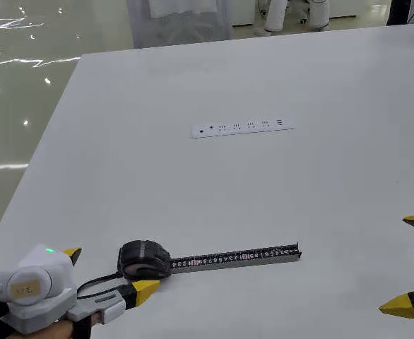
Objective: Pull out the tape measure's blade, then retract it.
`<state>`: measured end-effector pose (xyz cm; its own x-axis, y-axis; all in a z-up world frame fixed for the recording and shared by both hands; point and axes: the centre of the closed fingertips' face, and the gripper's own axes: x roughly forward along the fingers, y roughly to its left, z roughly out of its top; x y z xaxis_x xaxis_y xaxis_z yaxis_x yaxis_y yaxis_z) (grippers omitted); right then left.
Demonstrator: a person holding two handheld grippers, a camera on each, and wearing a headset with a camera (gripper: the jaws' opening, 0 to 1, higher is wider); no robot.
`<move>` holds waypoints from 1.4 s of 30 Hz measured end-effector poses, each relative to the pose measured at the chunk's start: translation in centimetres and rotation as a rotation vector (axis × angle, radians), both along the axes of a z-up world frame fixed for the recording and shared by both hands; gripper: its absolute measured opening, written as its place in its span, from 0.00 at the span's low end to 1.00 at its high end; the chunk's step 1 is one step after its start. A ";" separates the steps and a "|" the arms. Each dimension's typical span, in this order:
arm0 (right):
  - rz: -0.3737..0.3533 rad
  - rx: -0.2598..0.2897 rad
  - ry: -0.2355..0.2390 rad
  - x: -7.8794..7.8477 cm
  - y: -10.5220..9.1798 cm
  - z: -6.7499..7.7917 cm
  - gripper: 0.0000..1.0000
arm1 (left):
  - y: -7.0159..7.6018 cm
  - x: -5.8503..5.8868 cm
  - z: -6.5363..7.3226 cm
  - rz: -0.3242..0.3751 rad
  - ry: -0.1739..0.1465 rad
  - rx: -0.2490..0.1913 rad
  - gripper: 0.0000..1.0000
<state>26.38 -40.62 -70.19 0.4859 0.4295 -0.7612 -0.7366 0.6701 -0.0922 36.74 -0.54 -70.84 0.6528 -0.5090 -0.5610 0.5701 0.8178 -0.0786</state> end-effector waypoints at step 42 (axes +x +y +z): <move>0.272 -0.100 0.021 6.0 6.1 -1.0 0.99 | -4.2 2.7 -1.3 0.088 -0.046 -0.007 0.99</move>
<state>32.37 -34.53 -71.19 0.3468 0.4642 -0.8150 -0.8903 0.4364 -0.1302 39.40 -4.77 -72.12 0.7200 -0.4526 -0.5260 0.4993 0.8643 -0.0602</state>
